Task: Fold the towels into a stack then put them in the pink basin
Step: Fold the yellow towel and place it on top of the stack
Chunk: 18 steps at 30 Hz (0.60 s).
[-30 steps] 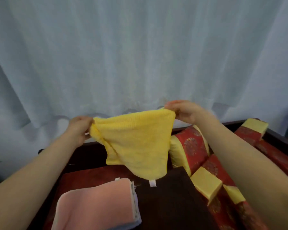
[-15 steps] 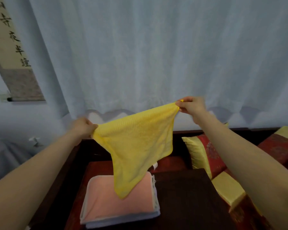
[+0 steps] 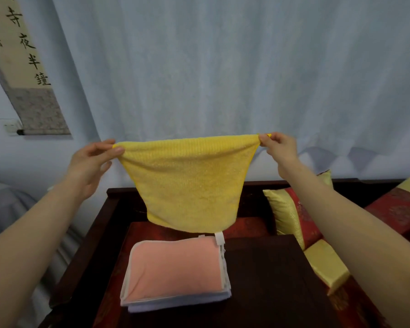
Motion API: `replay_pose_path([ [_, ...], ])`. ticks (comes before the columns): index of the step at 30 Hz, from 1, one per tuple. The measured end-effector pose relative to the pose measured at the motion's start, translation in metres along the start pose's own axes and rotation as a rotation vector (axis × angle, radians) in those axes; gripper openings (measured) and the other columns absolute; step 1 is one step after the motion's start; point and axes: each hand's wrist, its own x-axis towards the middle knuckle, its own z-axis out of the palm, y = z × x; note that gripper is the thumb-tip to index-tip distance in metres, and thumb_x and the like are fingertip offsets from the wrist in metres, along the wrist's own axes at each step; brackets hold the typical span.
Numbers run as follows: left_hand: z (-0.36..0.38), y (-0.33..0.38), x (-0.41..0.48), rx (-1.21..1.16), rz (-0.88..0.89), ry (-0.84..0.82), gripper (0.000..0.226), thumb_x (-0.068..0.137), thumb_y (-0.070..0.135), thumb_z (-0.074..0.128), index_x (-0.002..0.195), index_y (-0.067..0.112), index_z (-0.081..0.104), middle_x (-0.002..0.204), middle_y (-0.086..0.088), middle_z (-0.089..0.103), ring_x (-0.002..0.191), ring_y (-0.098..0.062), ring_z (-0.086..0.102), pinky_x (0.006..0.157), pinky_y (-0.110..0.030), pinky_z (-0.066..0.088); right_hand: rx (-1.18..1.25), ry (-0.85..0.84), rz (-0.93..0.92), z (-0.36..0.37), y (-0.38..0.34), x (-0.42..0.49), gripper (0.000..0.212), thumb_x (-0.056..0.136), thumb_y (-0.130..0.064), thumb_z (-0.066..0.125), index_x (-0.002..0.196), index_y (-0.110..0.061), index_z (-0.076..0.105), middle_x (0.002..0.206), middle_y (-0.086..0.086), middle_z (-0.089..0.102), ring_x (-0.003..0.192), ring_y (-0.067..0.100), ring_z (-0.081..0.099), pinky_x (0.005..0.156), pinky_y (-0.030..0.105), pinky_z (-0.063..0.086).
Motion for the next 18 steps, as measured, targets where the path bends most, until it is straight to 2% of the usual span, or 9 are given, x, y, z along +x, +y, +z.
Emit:
replay_pose_path([
  [2,-0.015,-0.004,-0.011,-0.099,0.021,-0.182,0.029,0.079,0.006,0.068,0.061,0.024,0.054,0.118,-0.004,0.067,0.109,-0.012,0.063,0.094,-0.036,0.05,0.111,-0.126,0.053,-0.004,0.004,-0.014,0.017,0.09,-0.018,0.063,0.073,-0.02,0.06,0.074,-0.006,0.067,0.071,0.004,0.064,0.072,0.022,0.05],
  [4,-0.04,-0.023,-0.018,-0.142,-0.073,-0.388,0.032,0.063,0.015,0.083,0.062,0.021,0.051,0.097,-0.007,0.072,0.094,-0.014,0.068,0.086,-0.034,0.056,0.259,-0.328,0.132,-0.009,0.014,-0.035,0.014,0.084,-0.024,0.067,0.077,-0.016,0.058,0.073,-0.005,0.068,0.072,0.008,0.065,0.08,0.024,0.054],
  [5,-0.051,-0.034,-0.024,-0.213,-0.178,-0.53,0.033,0.061,0.012,0.085,0.067,0.017,0.053,0.091,-0.012,0.07,0.089,-0.019,0.068,0.085,-0.034,0.056,0.288,-0.427,0.176,-0.013,0.023,-0.047,0.02,0.076,-0.03,0.07,0.078,-0.015,0.057,0.072,-0.004,0.066,0.071,0.009,0.064,0.078,0.024,0.055],
  [7,-0.069,-0.069,-0.039,-0.486,-0.43,-0.816,0.016,0.079,-0.01,0.064,0.083,0.001,0.054,0.1,-0.032,0.061,0.097,-0.038,0.061,0.092,-0.044,0.051,0.248,-0.587,0.279,-0.019,0.046,-0.071,0.027,0.066,-0.034,0.075,0.077,-0.015,0.058,0.072,-0.002,0.062,0.069,0.01,0.062,0.07,0.024,0.056],
  [8,-0.075,-0.085,-0.048,-0.467,-0.505,-0.849,0.016,0.078,-0.014,0.064,0.082,-0.001,0.055,0.099,-0.034,0.06,0.096,-0.041,0.06,0.09,-0.044,0.052,0.213,-0.65,0.333,-0.021,0.061,-0.083,0.027,0.065,-0.034,0.076,0.076,-0.016,0.06,0.072,-0.001,0.062,0.068,0.01,0.062,0.066,0.023,0.055],
  [10,-0.085,-0.118,-0.065,-0.094,-0.544,-0.702,0.035,0.052,0.001,0.09,0.064,0.004,0.057,0.083,-0.025,0.064,0.079,-0.03,0.066,0.072,-0.031,0.057,0.133,-0.734,0.433,-0.02,0.095,-0.107,0.023,0.07,-0.033,0.076,0.075,-0.016,0.061,0.073,-0.001,0.061,0.067,0.009,0.061,0.063,0.023,0.054],
  [11,-0.089,-0.136,-0.077,0.025,-0.555,-0.639,0.039,0.044,0.006,0.093,0.059,0.006,0.057,0.08,-0.024,0.064,0.074,-0.026,0.066,0.067,-0.029,0.057,0.091,-0.747,0.484,-0.019,0.113,-0.12,0.017,0.077,-0.028,0.072,0.076,-0.015,0.062,0.073,0.0,0.06,0.067,0.01,0.061,0.062,0.024,0.053],
  [14,-0.093,-0.184,-0.1,0.154,-0.629,-0.629,0.031,0.051,0.014,0.089,0.063,0.009,0.061,0.08,-0.02,0.063,0.073,-0.021,0.064,0.069,-0.028,0.057,-0.026,-0.703,0.605,-0.013,0.164,-0.154,0.008,0.089,-0.013,0.061,0.082,-0.011,0.062,0.076,0.003,0.062,0.072,0.014,0.061,0.067,0.028,0.055],
  [18,-0.095,-0.235,-0.104,0.255,-0.764,-0.561,0.035,0.056,0.019,0.086,0.082,0.007,0.066,0.085,-0.01,0.069,0.081,-0.021,0.068,0.078,-0.032,0.057,-0.175,-0.609,0.702,-0.001,0.212,-0.177,0.011,0.092,-0.017,0.06,0.089,-0.009,0.066,0.08,0.005,0.063,0.077,0.015,0.063,0.071,0.03,0.056],
])
